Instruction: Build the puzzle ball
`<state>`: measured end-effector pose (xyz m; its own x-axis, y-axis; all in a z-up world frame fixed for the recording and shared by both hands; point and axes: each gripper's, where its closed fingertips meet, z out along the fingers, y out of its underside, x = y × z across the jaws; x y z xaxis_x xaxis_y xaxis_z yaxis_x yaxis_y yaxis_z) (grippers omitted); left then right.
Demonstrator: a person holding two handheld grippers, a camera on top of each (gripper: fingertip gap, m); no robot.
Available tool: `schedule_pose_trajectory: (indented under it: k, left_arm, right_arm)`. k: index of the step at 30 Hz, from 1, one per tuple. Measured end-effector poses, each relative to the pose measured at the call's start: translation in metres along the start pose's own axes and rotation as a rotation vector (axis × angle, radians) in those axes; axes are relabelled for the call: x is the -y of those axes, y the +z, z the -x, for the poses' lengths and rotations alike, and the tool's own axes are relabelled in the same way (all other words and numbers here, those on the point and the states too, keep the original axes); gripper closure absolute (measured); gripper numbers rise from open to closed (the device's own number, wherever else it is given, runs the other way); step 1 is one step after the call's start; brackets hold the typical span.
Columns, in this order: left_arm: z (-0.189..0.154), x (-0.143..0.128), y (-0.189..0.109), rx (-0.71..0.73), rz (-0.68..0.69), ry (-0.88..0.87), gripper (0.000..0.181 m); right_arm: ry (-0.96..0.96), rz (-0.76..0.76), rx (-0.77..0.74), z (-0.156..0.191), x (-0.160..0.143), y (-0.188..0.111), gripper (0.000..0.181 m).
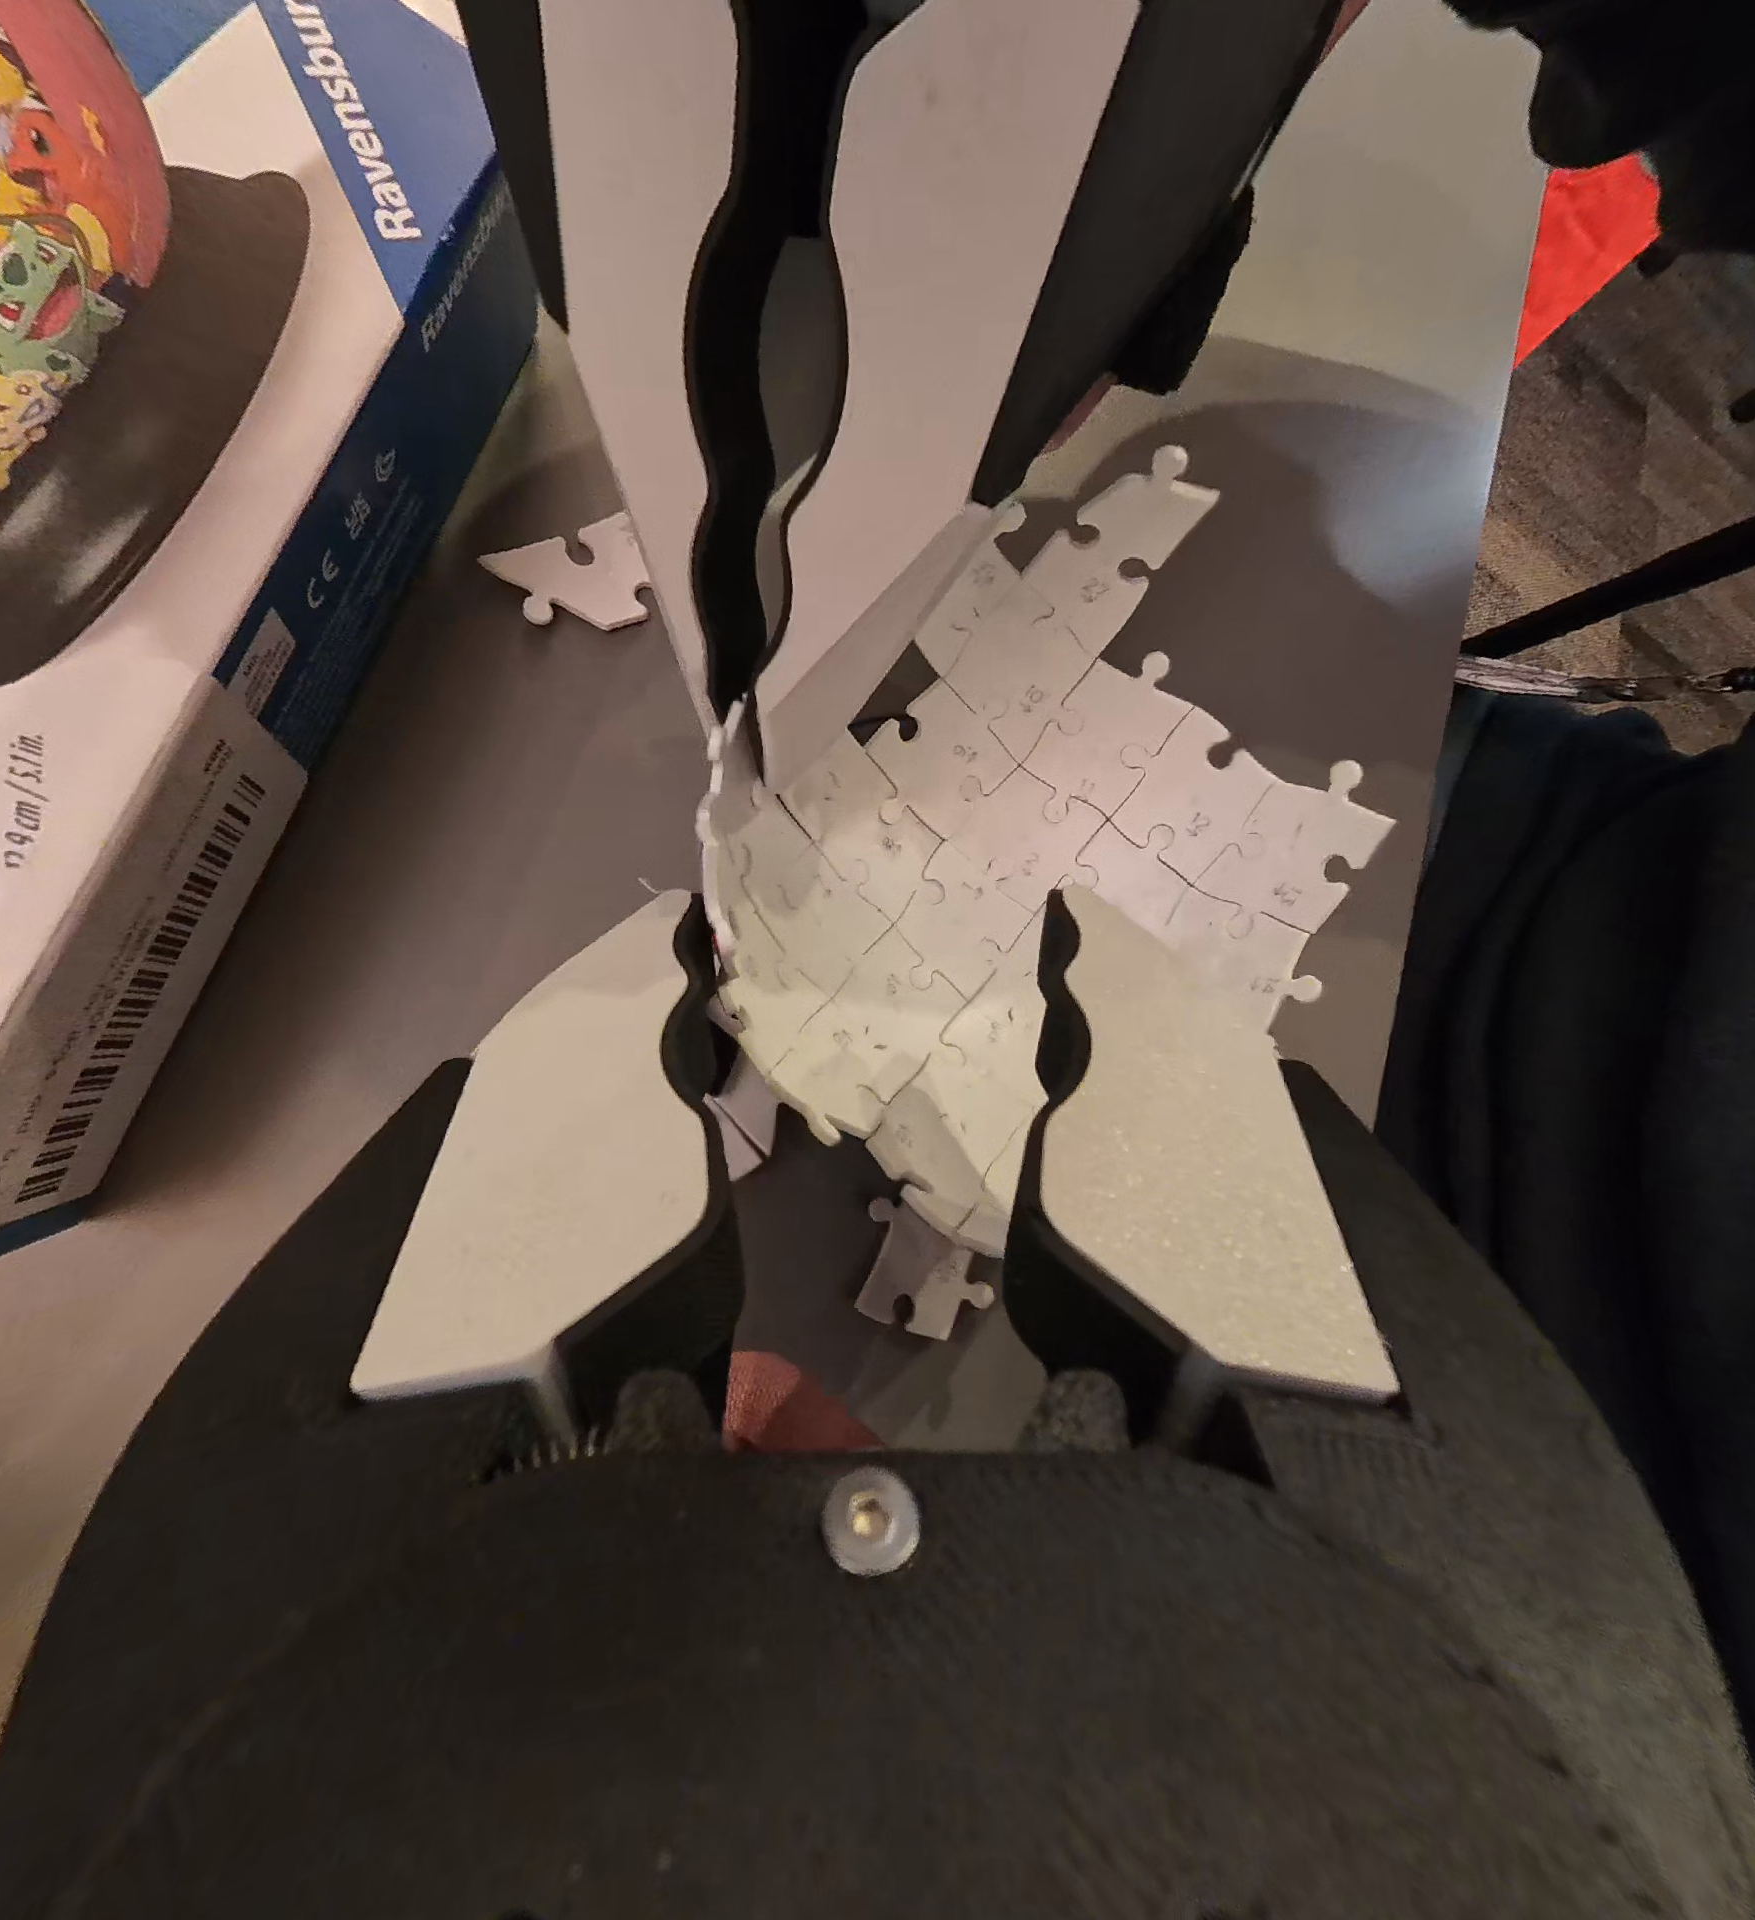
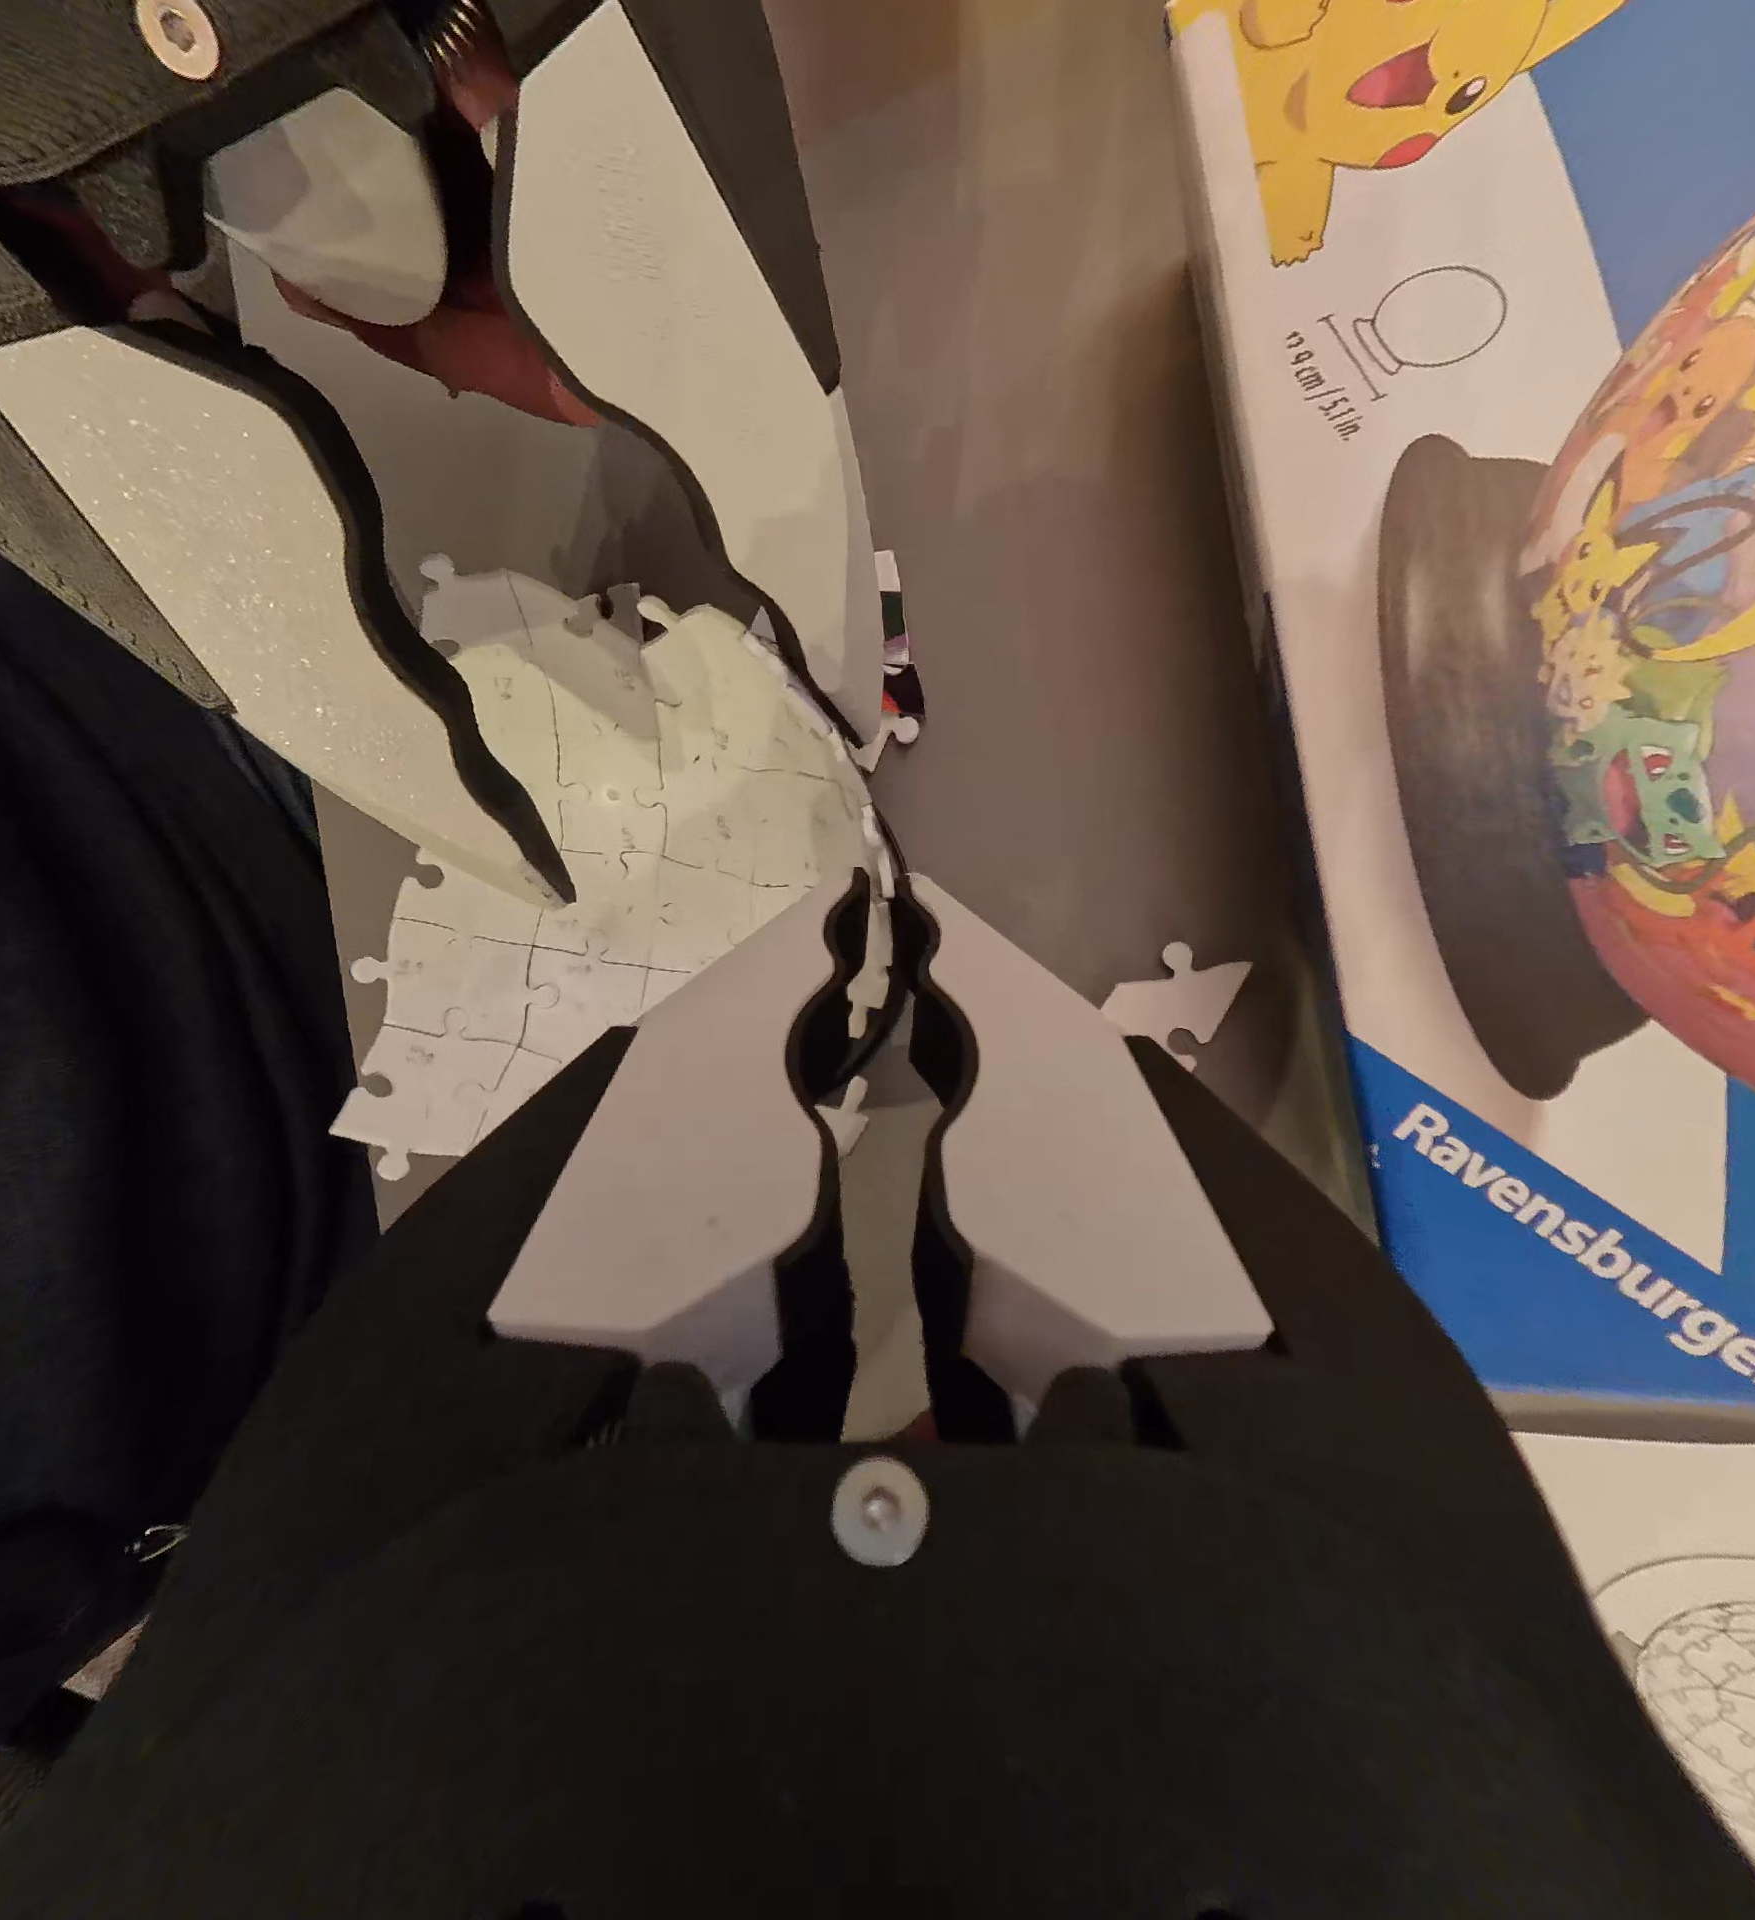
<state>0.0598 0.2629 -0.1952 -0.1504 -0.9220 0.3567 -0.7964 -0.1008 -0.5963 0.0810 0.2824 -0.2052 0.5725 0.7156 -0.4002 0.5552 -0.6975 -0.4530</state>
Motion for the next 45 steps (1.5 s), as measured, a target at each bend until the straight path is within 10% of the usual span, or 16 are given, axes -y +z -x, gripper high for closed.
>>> schedule_pose_trajectory:
  k: [45]
  left_arm:
    - [0.001, -0.007, 0.000, -0.029, -0.001, -0.037, 0.123]
  right_arm:
    - [0.094, -0.013, 0.089, 0.002, -0.011, 0.005, 0.177]
